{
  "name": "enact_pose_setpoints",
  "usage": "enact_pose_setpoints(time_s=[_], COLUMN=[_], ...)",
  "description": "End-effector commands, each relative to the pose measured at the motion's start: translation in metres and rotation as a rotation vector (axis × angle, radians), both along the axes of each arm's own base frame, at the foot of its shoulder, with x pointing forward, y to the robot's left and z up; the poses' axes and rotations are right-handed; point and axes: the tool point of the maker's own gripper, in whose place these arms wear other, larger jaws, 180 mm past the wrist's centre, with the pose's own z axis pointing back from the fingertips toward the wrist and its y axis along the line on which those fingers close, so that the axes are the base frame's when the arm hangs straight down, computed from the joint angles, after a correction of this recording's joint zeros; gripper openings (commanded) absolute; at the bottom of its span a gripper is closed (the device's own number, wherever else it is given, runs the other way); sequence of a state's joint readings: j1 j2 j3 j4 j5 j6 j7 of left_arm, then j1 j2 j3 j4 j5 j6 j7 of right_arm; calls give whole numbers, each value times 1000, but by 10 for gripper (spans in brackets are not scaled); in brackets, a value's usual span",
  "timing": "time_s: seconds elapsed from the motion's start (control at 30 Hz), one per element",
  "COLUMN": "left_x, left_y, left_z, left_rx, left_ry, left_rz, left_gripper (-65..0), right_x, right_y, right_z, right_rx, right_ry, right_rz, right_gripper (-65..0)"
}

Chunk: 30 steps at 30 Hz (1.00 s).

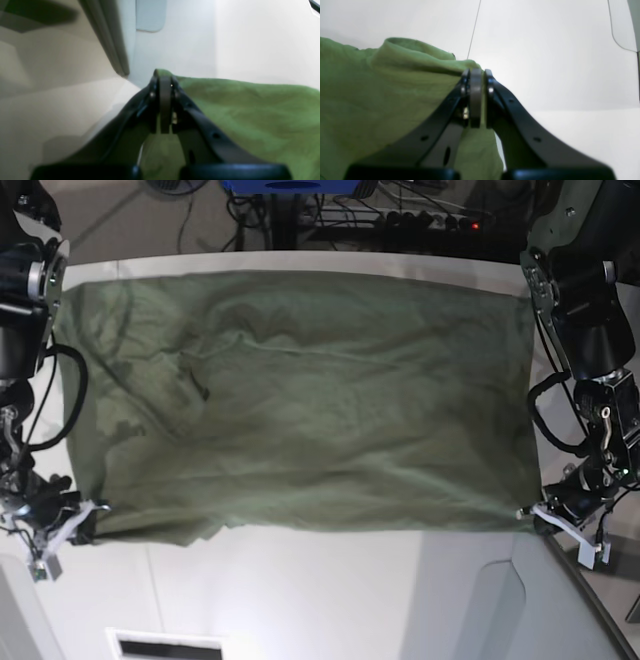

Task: Layout the t-shirt on the table in an organized manner, then fold the t-shirt properly
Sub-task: 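Hold both shirt corners and stretch the shirt taut between the grippers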

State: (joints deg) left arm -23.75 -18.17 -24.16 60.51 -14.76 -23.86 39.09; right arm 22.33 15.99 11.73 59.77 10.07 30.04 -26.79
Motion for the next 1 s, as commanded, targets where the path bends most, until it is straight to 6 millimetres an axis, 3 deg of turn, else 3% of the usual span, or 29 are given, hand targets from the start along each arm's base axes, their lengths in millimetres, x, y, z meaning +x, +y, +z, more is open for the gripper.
enact_pose_setpoints(time_s=[0.0, 0.13, 0.47, 0.8, 0.97], left_x=[12, 12, 12, -14, -33], left_y=[8, 8, 6, 6, 17], left_z=[27, 26, 25, -9, -23], left_rx=[16, 16, 9, 9, 32], left_ry=[-75, -74, -74, 1, 49], left_rz=[8, 8, 7, 6, 13], left_gripper=[-650, -650, -650, -650, -650], right_x=[18, 15, -3, -12, -29], right_y=[-6, -6, -6, -7, -9], right_z=[31, 24, -17, -31, -55], right_rx=[-3, 1, 37, 41, 48], right_ry=[-88, -73, 38, 82, 161], right_rz=[-6, -7, -25, -30, -40], right_gripper=[-650, -650, -650, -650, -650])
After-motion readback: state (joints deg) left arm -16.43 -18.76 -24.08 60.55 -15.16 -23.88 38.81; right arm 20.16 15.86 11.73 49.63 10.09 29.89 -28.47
